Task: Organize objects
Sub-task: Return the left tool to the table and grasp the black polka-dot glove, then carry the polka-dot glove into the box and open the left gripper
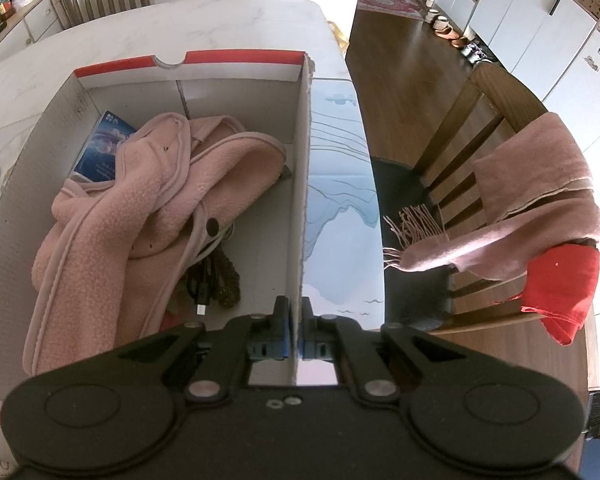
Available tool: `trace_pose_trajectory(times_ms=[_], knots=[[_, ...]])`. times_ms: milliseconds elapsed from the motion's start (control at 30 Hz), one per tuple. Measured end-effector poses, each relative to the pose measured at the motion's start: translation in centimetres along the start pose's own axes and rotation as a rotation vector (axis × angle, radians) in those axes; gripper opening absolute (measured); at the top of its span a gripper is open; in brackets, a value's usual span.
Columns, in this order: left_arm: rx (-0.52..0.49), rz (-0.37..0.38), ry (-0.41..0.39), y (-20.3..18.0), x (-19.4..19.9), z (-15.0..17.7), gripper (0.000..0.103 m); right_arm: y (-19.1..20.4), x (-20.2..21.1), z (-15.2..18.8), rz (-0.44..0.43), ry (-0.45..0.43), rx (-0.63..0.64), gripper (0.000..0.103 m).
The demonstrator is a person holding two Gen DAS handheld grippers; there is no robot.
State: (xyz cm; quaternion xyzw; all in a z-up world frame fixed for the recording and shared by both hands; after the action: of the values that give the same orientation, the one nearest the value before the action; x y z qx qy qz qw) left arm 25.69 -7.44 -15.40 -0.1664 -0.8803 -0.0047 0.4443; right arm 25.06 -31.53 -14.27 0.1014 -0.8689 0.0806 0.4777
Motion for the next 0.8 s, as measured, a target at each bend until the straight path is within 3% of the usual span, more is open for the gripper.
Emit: trace_pose_trajectory(times_ms=[167,333,500,600,800], knots=[[-0.017,-0.041,0.032,0.1,-1.6,0.9,0.066,0.0,0.0,0.0,0.000,0.000,-0.002,0.003],[-0.029,-0.062,0.047,0.0,-2.1,1.1,0.043,0.0,0.0,0.0,0.001,0.000,-0.002,0.003],[-0.044,-0.072,0.049,-0.3,-2.4,1.1,0.031,0.0,0.0,0.0,0.001,0.000,-0.002,0.003],[-0.052,-0.075,0.041,-0.5,-2.2,1.1,0.016,0.0,0.0,0.0,0.001,0.000,-0.002,0.003],[-0.055,-0.087,0.007,-1.0,-0.8,0.6,0.006,0.0,0.0,0.0,0.001,0.000,-0.003,0.003]])
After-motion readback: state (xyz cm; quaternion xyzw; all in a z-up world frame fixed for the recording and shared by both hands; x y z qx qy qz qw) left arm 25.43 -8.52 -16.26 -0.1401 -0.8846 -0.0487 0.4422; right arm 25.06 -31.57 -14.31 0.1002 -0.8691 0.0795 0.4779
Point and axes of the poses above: each gripper's, at about its wrist camera, not at the fingertips, and x roughly against the way its jaws point, y to its left, z to its underside, the point moved 5 cm from there along -x, roughly the way its jaws point, and after that the axes turned 11 degrees about -y, right-handed, at the moved point
